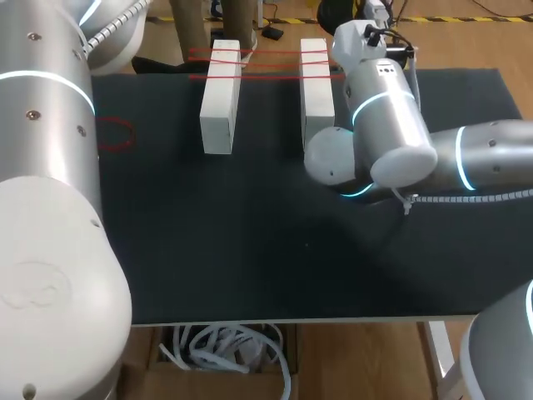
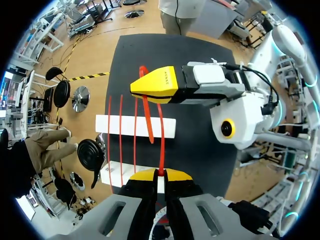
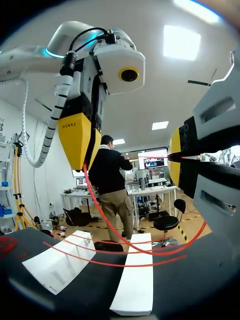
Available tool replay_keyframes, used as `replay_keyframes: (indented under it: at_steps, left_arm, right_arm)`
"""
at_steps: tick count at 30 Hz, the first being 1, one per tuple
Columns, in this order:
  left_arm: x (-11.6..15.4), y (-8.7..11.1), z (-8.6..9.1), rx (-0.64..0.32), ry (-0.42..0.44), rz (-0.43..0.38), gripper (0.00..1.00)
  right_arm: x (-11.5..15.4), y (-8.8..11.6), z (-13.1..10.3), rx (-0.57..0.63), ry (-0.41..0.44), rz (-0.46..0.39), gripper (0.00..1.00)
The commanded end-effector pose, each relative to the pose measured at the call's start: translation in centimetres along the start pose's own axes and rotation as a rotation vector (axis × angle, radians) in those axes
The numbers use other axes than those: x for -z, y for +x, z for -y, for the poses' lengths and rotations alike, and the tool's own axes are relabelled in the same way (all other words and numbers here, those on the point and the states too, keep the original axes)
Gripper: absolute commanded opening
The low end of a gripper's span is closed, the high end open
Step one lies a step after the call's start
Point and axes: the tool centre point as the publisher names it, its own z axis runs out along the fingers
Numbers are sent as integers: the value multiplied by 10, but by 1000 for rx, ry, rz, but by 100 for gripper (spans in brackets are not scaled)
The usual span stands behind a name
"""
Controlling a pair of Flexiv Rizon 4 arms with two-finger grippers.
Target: Grab the tape and strap the tape.
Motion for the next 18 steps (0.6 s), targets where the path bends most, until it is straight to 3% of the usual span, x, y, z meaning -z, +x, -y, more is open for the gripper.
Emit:
replay_keyframes:
  at_steps: [1,18]
  left_arm:
    - [2,-1,1,-1,-6,-4,0]
    - [2,-1,1,-1,-6,-4,0]
  right_arm:
    - [6,1,-1,5,10,-5,0]
    - [25,6,10,-32,176,63,0]
